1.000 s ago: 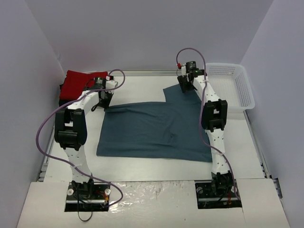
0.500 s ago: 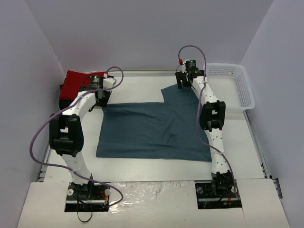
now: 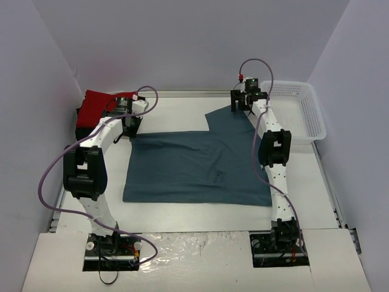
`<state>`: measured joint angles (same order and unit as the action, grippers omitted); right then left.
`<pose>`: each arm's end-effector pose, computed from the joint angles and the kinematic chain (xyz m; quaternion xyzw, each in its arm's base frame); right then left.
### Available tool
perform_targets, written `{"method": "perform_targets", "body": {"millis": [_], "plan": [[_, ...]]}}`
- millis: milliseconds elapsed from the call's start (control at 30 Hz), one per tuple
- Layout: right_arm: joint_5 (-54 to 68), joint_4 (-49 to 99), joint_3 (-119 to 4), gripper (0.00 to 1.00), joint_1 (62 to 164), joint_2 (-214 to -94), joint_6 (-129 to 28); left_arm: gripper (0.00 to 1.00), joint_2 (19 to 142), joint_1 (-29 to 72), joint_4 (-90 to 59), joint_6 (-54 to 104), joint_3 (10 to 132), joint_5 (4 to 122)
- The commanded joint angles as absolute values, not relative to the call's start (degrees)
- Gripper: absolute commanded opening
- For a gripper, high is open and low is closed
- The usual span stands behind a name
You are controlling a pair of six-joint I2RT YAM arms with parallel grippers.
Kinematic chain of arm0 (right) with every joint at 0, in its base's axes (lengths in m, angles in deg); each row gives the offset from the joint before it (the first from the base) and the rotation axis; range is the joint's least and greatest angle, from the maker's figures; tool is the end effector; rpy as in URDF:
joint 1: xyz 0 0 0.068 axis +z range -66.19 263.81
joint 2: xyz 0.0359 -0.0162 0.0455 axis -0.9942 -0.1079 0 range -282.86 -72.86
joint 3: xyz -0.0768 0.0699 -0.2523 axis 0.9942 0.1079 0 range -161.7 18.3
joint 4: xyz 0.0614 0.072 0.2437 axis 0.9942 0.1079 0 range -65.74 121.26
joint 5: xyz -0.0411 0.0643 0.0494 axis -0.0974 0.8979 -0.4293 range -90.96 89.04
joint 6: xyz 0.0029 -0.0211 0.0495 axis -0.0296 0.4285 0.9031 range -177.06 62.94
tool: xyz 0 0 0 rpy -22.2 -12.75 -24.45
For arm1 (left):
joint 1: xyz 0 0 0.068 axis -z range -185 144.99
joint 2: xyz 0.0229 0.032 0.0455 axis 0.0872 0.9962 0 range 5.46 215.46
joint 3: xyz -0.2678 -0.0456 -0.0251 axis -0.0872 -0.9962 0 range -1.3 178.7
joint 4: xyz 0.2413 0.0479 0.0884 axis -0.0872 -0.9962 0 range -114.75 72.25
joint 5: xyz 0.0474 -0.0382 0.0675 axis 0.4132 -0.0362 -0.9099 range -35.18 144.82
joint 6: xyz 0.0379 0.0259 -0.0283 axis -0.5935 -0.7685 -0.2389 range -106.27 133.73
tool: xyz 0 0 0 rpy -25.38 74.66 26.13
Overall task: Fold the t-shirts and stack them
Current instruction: Grap the side of the flattened tshirt furthest away from the robot with both arms
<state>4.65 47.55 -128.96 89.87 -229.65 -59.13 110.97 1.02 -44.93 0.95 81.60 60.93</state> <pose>0.6023 0.0675 0.1770 -0.0856 0.8731 0.0596 0.4762 0.4078 -0.0469 0.2455 0.1712 0.9221 -0.0297 0.3456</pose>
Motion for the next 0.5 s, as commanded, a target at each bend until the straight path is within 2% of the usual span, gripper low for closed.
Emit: {"method": "perform_targets", "body": {"millis": [0, 200, 467], "plan": [[9.75, 46.67, -131.29, 0.80, 88.64, -231.33, -55.58, 0.02, 109.25, 0.71, -46.05, 1.69, 83.43, 60.80], [16.00, 46.67, -133.31, 0.77, 88.12, -233.17, -54.78, 0.02, 109.52, 1.50, -46.31, 2.04, 83.52, 60.98], [18.11, 46.76, -136.48, 0.71, 88.11, -235.98, -53.46, 0.02, 109.87, 2.03, -46.84, 2.04, 83.34, 61.07]]}}
